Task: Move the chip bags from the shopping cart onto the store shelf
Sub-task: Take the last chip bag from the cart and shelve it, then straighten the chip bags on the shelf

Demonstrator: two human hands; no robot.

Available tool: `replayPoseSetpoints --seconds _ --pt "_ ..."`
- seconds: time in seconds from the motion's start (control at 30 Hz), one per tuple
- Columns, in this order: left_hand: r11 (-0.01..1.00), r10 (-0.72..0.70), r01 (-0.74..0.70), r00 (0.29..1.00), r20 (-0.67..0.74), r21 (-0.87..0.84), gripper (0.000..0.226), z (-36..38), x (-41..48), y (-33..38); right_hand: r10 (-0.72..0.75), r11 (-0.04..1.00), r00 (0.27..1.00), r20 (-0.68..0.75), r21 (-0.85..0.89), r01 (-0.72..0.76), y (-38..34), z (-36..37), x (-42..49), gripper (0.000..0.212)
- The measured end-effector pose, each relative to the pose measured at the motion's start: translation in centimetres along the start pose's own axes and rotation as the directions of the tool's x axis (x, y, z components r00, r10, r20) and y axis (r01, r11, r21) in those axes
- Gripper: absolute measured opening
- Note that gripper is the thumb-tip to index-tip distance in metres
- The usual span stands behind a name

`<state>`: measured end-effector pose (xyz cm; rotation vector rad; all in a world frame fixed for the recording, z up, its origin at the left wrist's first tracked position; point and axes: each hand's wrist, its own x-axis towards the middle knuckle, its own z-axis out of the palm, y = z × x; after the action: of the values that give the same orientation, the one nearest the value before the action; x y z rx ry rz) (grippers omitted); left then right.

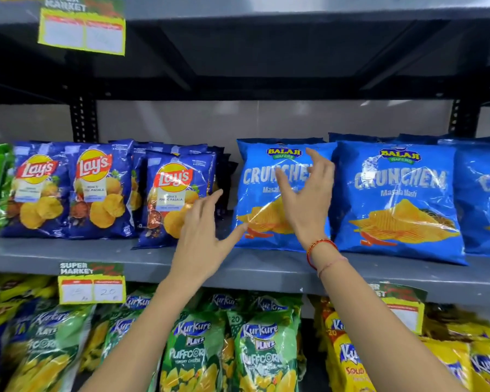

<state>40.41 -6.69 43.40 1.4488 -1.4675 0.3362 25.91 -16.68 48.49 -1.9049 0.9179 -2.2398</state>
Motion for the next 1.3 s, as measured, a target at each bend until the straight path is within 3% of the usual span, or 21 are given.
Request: replayPoseSetpoints --seconds 0.13,0.27,0.37,0.47,0.53,0.6,0.7,0.9,1.1,1.3 --pt "0.971 0.067 -0.055 0.997 -0.045 0.234 0.055 -3.0 -2.4 -2.7 -0.033 0.984 0.961 0.274 0.178 -0.017 -3.3 3.3 -1.9 0.049" --pt "0.927 0.013 0.0 0.999 -0.032 0.376 0.054 -4.7 -4.0 -5.1 0.076 0.957 0.832 0.55 0.194 -0.215 -5.1 7.0 -3.8 0.075" --pt "0.911 -0.008 0.013 1.0 -0.015 0.411 0.056 -5.2 -4.7 -6.2 0.207 0.922 0.732 0.649 0.122 -0.368 -5.0 9.6 -4.8 0.091" --pt "0.906 -0.022 0.019 1.0 0.002 0.422 0.054 -5.4 -5.5 -7.0 0.379 0.765 0.548 0.745 0.08 -0.638 -4.7 11.2 -5.3 0.083" --pt "0.916 -0.013 0.01 1.0 0.005 0.402 0.055 -5.3 -5.9 -7.2 0.391 0.654 0.417 0.82 0.072 -0.753 -4.1 12.0 -5.5 0.068" --pt "0.923 -0.003 0.005 1.0 -0.007 0.385 0.052 -5.3 -6.3 -7.3 0.36 0.613 0.368 0.857 0.08 -0.786 -3.9 12.6 -5.6 0.059" --pt "0.927 0.025 -0.014 0.999 -0.023 0.375 0.048 -5.2 -6.6 -7.7 0.319 0.635 0.423 0.848 0.14 -0.759 -3.9 13.2 -5.7 0.045" --pt "0.93 0.033 -0.015 0.998 -0.044 0.368 0.044 -4.8 -6.8 -8.3 0.272 0.697 0.599 0.754 0.275 -0.662 -5.1 13.8 -6.2 0.068" --pt "0.93 0.042 -0.021 0.998 -0.048 0.367 0.043 -4.7 -6.8 -8.4 0.254 0.86 0.635 0.729 0.13 -0.493 -6.1 14.2 -7.0 0.095" --pt "0.933 0.044 -0.025 0.998 -0.044 0.359 0.045 -4.7 -6.9 -8.4 0.255 0.872 0.661 0.705 0.128 -0.472 -5.3 13.9 -7.3 0.063"
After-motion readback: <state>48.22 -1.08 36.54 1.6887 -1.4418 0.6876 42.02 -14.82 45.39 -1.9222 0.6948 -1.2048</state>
